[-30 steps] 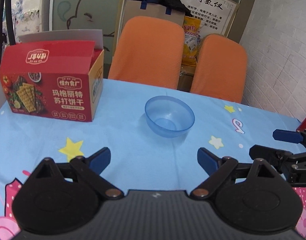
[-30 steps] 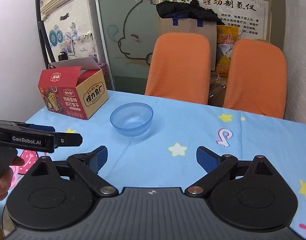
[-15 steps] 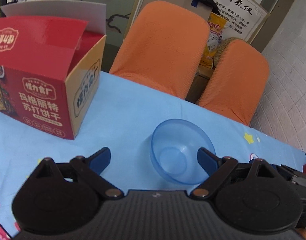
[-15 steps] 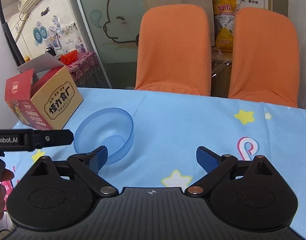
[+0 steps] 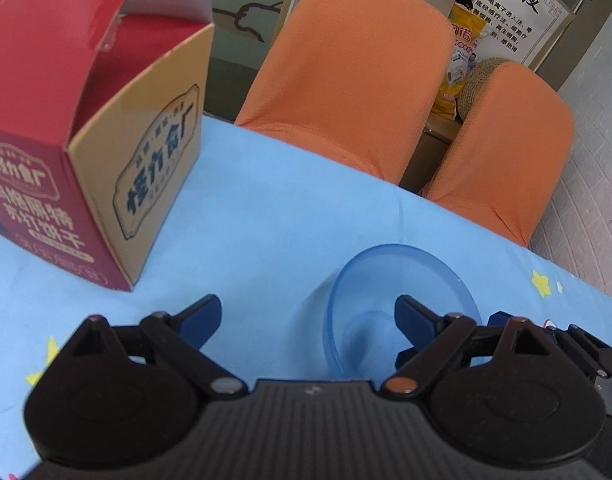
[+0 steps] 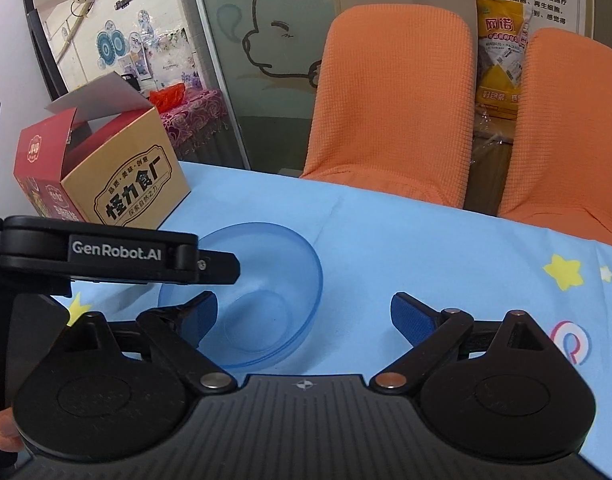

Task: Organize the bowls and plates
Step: 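Move the left gripper to the translucent blue bowl rim, then close the left gripper on the blue bowl rim and lift it, then lower the blue bowl into the white bowl and open the left gripper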

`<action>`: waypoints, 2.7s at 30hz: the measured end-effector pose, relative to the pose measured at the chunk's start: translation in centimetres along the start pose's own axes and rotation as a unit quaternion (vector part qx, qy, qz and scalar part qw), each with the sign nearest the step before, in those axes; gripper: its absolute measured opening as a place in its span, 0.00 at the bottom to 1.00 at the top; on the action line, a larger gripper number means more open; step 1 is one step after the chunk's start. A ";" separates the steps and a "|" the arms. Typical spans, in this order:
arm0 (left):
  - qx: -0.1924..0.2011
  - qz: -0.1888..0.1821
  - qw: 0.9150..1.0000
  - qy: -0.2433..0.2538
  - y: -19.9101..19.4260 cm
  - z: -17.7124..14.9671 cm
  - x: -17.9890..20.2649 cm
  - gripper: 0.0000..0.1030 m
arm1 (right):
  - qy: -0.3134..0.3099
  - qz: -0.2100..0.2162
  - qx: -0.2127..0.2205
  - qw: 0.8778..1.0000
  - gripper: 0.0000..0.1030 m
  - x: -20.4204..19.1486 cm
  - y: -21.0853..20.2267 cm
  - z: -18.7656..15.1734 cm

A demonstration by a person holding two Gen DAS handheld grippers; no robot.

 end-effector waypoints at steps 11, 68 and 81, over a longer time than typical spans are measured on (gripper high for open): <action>0.019 0.019 0.999 0.044 0.4 -0.3 0.9 0.56 | -0.030 0.008 -0.024 0.999 0.86 -1.1 2.1 -0.6; 0.054 -0.124 0.976 0.173 -21.8 -26.9 11.2 0.63 | 0.030 -0.081 0.074 0.994 0.79 -7.8 -22.6 -20.9; 0.183 -0.084 0.975 0.093 -25.4 -23.6 7.4 0.75 | 0.102 -0.113 0.206 0.967 1.00 -6.3 -26.9 -21.9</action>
Point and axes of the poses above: each gripper's, at about its wrist camera, not at the fingertips, and y roughly the way its jaws point, x to its right, z to its top, the point moved 10 cm from there along y, roughly the way its jaws point, and after that the axes turned 12 degrees about z, right-handed, at the moved point
